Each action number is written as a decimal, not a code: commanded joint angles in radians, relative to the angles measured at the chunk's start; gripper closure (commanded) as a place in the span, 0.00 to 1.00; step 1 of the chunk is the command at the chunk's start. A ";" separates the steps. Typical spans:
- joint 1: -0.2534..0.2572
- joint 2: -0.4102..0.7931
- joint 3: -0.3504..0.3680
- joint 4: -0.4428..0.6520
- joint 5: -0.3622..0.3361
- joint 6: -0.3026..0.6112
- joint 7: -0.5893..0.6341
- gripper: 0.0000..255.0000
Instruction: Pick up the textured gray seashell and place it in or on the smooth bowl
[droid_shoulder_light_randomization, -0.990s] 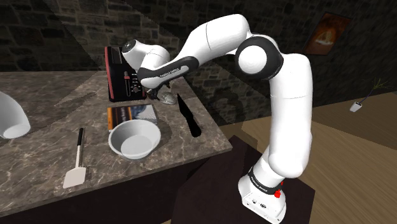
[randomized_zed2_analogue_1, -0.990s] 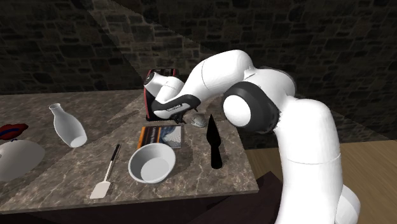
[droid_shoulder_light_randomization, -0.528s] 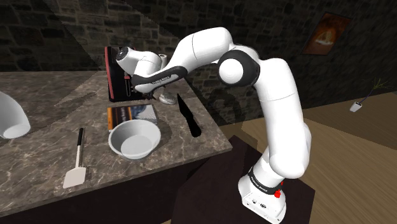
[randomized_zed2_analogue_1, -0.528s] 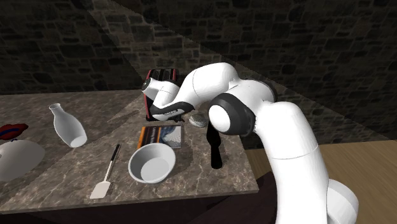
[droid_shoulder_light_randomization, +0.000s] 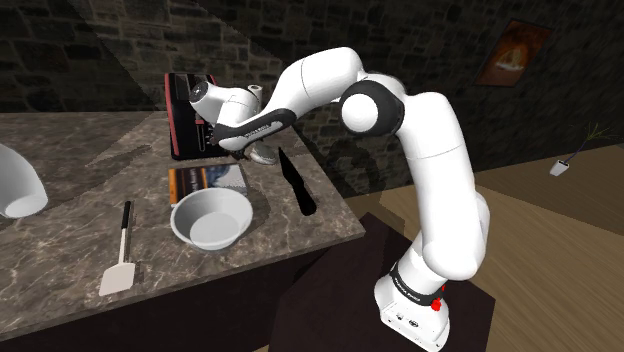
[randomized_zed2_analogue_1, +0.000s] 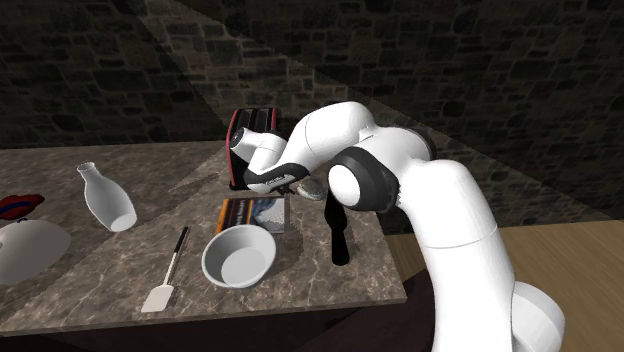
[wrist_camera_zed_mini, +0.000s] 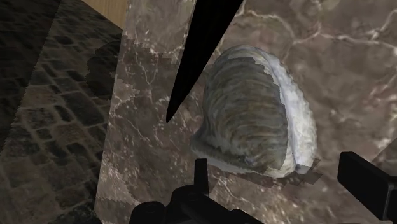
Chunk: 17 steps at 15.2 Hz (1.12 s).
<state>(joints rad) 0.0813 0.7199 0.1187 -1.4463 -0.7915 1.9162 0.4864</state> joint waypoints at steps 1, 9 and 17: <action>0.000 0.000 0.000 -0.001 0.000 0.001 0.000 0.00; 0.001 -0.003 0.001 -0.006 0.000 0.001 0.003 1.00; 0.096 -0.121 -0.058 -0.255 -0.244 0.102 0.132 0.00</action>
<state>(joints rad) 0.1366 0.6415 0.0843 -1.5952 -0.9171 1.9764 0.5553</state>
